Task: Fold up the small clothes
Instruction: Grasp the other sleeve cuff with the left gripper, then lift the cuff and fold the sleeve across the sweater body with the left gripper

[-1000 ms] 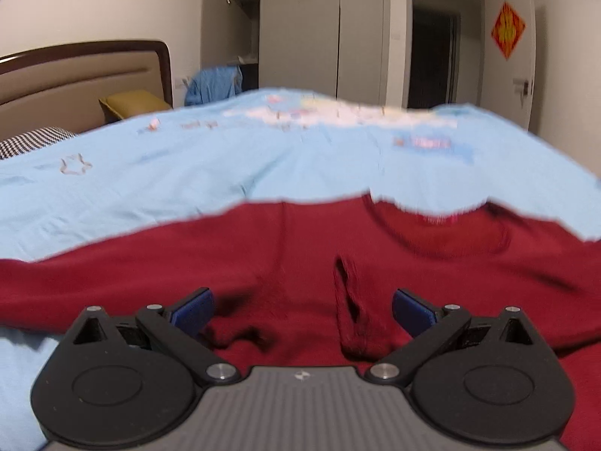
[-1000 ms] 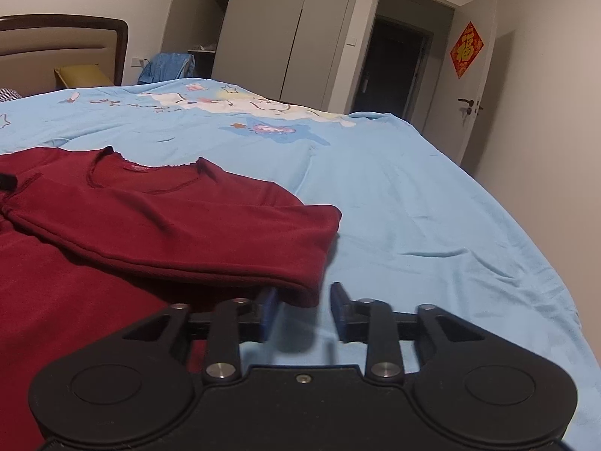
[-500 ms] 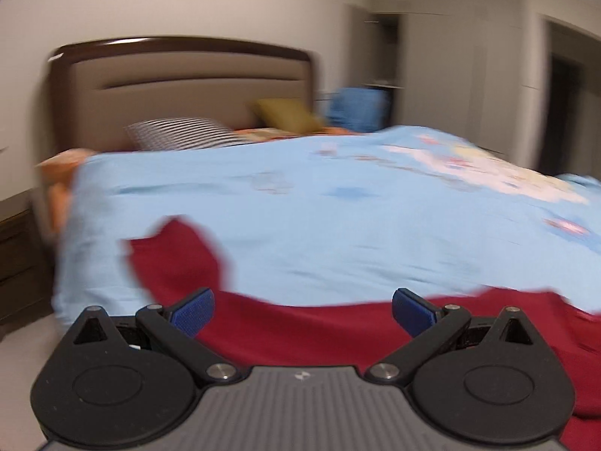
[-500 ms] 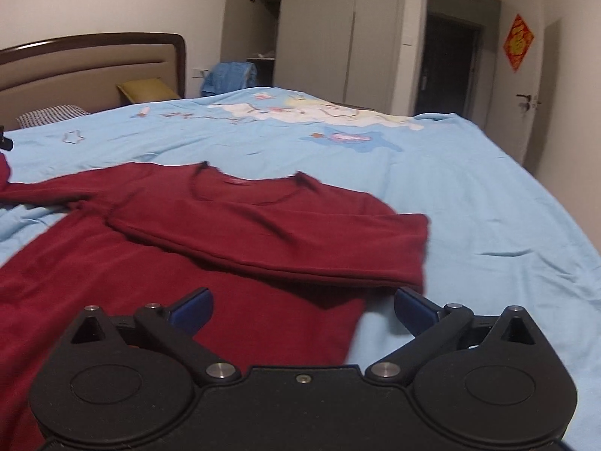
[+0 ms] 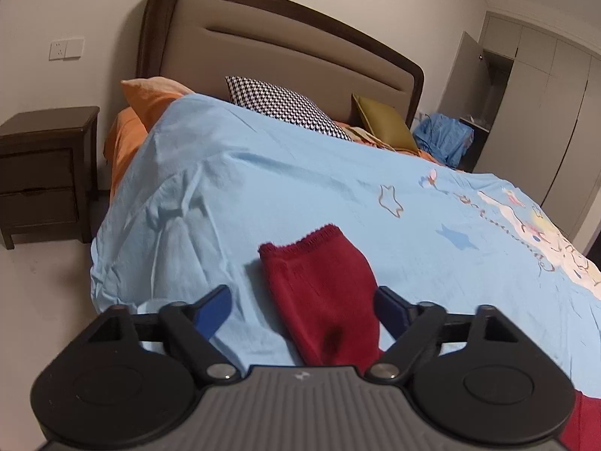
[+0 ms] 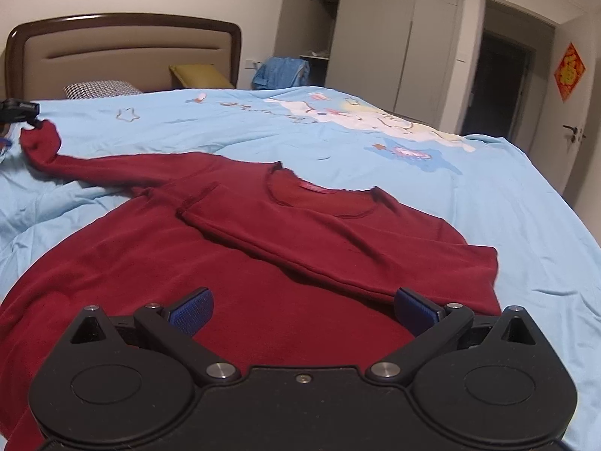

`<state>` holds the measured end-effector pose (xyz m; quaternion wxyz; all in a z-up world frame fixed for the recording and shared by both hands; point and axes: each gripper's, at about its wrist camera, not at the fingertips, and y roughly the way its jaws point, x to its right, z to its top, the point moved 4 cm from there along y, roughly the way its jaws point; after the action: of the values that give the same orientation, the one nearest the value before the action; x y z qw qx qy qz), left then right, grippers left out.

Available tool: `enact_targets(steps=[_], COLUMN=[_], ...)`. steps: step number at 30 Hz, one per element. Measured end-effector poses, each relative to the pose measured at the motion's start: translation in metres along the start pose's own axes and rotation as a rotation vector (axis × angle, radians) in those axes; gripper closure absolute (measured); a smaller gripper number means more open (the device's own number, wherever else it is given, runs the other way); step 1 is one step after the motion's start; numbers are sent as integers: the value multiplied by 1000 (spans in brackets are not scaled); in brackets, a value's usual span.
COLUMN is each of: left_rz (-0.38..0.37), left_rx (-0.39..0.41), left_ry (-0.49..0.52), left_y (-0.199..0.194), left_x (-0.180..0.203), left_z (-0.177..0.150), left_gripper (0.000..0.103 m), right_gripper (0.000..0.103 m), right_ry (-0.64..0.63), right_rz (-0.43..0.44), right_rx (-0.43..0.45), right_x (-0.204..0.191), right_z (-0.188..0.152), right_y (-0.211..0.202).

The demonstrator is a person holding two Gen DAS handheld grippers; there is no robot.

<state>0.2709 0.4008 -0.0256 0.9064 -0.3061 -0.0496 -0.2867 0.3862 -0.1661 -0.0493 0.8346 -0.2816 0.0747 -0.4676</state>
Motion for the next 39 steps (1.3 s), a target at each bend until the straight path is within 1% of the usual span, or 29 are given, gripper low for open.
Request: enact_targets(steps=[1,2,3,4,5,7,8,10,12,16,19,22,24,27,29,33,36,39], left_rz=[-4,-2,6,11,11,7,0,-18,-44,-130,-226,-341,-415,-518,-584,-705,-771,-819], left_rx=[1,5,10,15,21,27,30,55,97,196,286,348,371,393,388,324,278,228], left_ry=[-5,-11,-14,-14,-14,-15,-17,-19,-2,76,153,232,270,301,309,314,339,382], left_y=[3,6,7,8,9,9,9,3,-7,-35,-64,-94,-112,-136,-149,-166,-175,-177], left_x=[-1,-1,0,0,0,2,2,6,15,51,93,142,175,222,253,307,342,369], left_z=[1,1,1,1,2,3,4,6,11,21,27,26,20,6,-8,-46,-80,-120], left_gripper=[33,37,45,58,67,96,98,99,99,100,100,100,100,100,100,100,100,100], right_gripper=[1,1,1,1,1,1,1,1,1,1,1,1,1,1,1,1,1,1], right_ry=[-3,-5,-6,-7,-8,-10,-10,-9,-4,14,25,40,50,64,73,79,84,101], right_rz=[3,6,8,9,10,12,12,10,6,1,-3,-5,-9,-14,-21,-40,-58,-76], right_rx=[-2,-3,-4,-3,-3,-2,-2,0,4,13,20,30,35,39,41,48,46,37], right_x=[-1,-2,-4,-4,-5,-5,-4,-3,0,5,10,16,19,26,30,39,48,57], right_z=[0,0,0,0,-1,-2,-2,-4,-4,-5,-6,-7,-8,-10,-11,-15,-20,-28], right_y=[1,1,1,1,0,-1,-2,-3,-5,-8,-10,-12,-14,-19,-22,-31,-37,-42])
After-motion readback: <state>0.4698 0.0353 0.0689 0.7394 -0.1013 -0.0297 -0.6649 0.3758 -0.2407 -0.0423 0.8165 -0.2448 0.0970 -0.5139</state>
